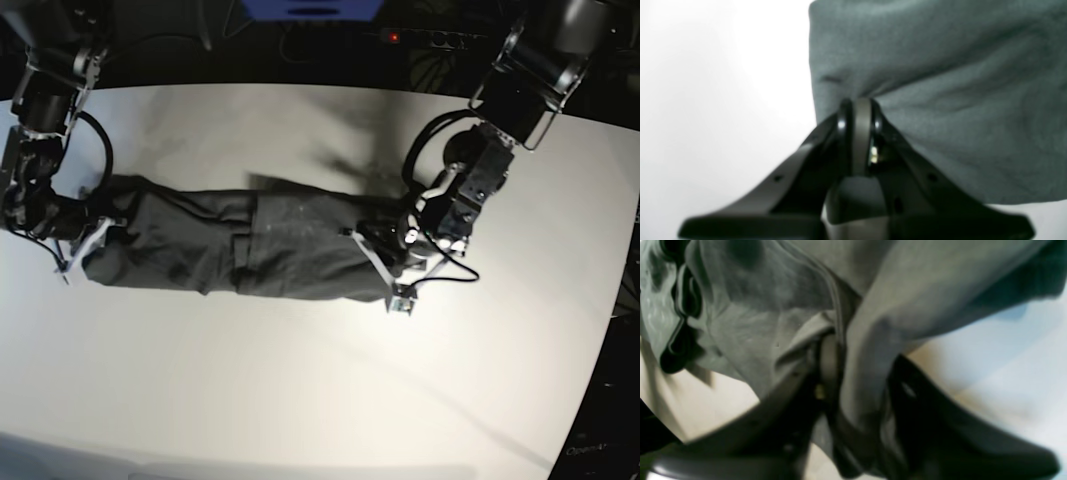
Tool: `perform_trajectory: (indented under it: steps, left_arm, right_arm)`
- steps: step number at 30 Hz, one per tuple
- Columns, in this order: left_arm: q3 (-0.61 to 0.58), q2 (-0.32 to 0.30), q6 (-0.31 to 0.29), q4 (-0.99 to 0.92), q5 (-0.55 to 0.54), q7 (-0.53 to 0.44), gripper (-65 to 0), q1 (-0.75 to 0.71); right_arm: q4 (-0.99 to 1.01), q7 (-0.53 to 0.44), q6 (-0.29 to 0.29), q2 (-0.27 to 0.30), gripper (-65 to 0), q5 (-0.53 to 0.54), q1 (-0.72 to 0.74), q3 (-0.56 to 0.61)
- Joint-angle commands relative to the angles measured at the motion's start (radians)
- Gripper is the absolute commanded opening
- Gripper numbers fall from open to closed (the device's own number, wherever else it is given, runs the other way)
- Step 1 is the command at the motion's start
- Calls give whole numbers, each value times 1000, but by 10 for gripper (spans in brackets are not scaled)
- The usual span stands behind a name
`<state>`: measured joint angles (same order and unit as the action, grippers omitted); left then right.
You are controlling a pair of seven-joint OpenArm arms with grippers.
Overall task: Fold the T-shirt properly
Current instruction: 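Press the folded shirt flat with both grippers on the table, then lift the shirt end with the right gripper and fold it toward the left gripper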
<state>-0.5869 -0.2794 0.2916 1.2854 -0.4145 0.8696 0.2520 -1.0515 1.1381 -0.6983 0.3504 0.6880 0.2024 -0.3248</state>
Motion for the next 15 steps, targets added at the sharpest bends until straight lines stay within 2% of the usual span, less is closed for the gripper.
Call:
perform_trajectory:
  steps: [1,5,12,15]
  left_arm:
    - [-11,-42,57,-54,26,245,-616,-72]
    - [-11,-39,57,-54,26,248,-616,-72]
    - [-11,-37,57,-54,26,248,-616,-70]
    - [-11,-36,57,-54,26,248,-616,-70]
  right_arm:
    - [-6,26,0,23,-580,-14,21,2]
    - [-6,26,0,46,-644,-14,42,22]
    - [-68,122,0,60,-646,-14,102,25]
    - [-164,181,0,29,-646,-14,110,23]
